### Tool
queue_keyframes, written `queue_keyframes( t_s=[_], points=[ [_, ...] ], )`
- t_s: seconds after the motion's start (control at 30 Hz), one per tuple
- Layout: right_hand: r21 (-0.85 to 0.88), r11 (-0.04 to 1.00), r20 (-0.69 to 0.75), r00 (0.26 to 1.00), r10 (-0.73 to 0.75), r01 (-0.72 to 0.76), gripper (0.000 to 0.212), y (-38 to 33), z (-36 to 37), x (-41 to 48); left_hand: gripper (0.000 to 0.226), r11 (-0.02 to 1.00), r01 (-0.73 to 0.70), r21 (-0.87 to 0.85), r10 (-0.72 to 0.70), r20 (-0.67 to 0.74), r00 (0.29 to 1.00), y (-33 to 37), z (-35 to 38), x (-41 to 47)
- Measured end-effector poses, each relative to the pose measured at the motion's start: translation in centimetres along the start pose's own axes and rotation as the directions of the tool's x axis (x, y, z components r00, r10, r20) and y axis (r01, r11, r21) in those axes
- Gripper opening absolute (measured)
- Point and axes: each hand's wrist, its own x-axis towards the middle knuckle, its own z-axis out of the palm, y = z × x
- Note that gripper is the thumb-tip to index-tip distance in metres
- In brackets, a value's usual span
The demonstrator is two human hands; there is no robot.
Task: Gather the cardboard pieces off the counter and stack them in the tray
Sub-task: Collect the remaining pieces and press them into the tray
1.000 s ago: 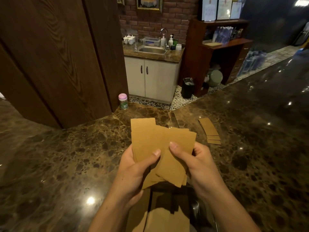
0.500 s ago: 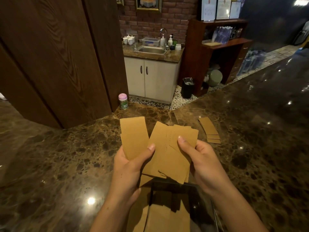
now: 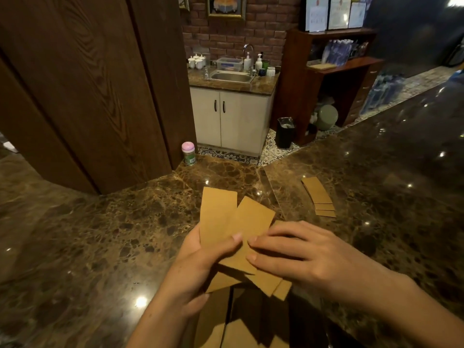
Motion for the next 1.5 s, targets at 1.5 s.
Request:
queue_keyframes(
  t_s=[1.5],
  points=[
    [0.912,-0.378,0.403,0.525,0.75,-0.159,0.031,-0.1,0.4,3.5,0.032,0.919,-0.22,0.328,0.218,0.045,0.975,0.1,0.7,0.5]
  ],
)
